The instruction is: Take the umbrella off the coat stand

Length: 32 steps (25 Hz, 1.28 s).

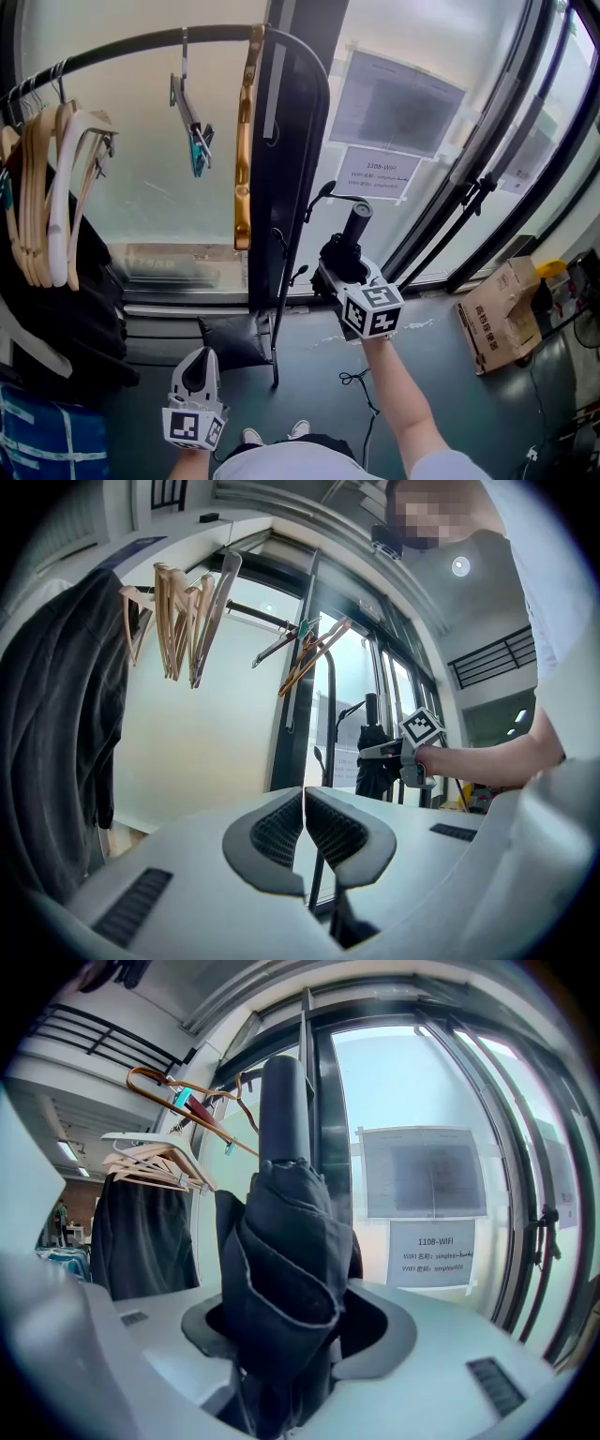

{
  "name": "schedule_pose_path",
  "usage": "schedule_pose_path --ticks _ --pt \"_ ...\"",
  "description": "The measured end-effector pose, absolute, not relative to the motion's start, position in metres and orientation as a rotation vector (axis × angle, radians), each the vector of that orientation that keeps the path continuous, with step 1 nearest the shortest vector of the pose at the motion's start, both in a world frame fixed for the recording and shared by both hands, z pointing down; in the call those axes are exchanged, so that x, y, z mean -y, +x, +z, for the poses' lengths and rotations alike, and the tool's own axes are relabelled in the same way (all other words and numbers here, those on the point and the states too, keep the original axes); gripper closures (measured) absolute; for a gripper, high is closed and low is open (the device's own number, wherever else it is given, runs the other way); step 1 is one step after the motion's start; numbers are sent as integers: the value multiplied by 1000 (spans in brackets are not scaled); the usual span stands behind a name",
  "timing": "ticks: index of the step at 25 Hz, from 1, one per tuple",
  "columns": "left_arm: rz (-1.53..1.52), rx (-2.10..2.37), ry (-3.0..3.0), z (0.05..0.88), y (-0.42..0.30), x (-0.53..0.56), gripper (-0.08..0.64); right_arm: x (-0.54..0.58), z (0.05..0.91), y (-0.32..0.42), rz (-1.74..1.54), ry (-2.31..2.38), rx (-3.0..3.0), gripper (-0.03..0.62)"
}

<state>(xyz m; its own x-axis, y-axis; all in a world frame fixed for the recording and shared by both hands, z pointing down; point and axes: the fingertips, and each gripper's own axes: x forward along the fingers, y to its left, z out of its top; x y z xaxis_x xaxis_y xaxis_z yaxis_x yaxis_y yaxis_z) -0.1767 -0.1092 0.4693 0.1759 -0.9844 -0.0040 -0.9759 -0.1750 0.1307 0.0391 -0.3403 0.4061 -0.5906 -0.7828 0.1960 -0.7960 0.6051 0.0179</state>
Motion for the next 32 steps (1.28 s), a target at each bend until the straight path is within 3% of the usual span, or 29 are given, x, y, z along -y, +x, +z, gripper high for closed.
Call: schedule_pose_path --ticks 32 --pt "-179 2065 2280 458 -189 108 534 367 363 38 23 1343 2700 350"
